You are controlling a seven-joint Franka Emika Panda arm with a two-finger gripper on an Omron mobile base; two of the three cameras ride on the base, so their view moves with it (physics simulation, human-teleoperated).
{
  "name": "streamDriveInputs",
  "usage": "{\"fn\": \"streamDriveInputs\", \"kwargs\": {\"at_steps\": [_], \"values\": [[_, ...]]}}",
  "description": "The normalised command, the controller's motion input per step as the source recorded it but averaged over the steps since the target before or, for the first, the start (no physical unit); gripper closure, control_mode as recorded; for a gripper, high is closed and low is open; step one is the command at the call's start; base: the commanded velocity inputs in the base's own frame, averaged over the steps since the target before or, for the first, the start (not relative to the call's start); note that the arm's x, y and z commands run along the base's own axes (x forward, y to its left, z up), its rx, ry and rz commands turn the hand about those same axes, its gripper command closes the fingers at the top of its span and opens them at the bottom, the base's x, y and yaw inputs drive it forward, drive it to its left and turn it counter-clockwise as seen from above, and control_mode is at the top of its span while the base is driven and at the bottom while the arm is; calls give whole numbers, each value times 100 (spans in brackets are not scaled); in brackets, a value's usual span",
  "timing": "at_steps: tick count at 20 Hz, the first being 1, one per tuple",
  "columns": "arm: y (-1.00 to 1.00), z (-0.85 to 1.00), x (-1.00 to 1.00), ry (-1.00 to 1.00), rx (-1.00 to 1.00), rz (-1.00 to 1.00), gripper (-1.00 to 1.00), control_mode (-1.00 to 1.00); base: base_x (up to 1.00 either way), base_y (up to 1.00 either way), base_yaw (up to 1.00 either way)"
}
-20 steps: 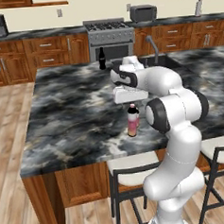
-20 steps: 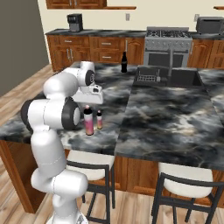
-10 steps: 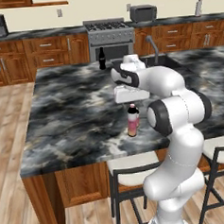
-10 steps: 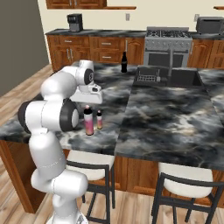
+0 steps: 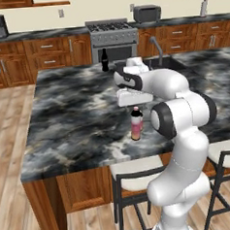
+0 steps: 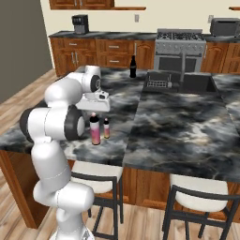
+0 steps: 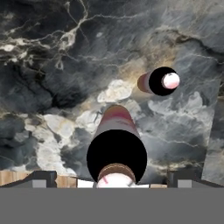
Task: Place the large bottle from the dining counter next to the other large bottle outside the sink, and place the small bottle from the dining counter next to the other small bottle inside the sink.
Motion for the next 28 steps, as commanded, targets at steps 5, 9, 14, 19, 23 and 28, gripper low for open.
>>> {"fn": "streamDriveInputs", "kwargs": {"at_steps": [5,9,14,19,23,28], "values": [[0,0,2,0,0,0,-100,-100,0,0,0],[0,0,-2,0,0,0,-100,-100,0,0,0],[0,-20,-3,0,0,0,-100,-100,0,0,0],[0,-5,0,0,0,0,-100,-100,0,0,0],[0,0,0,0,0,0,-100,-100,0,0,0],[0,0,0,0,0,0,100,-100,0,0,0]]}}
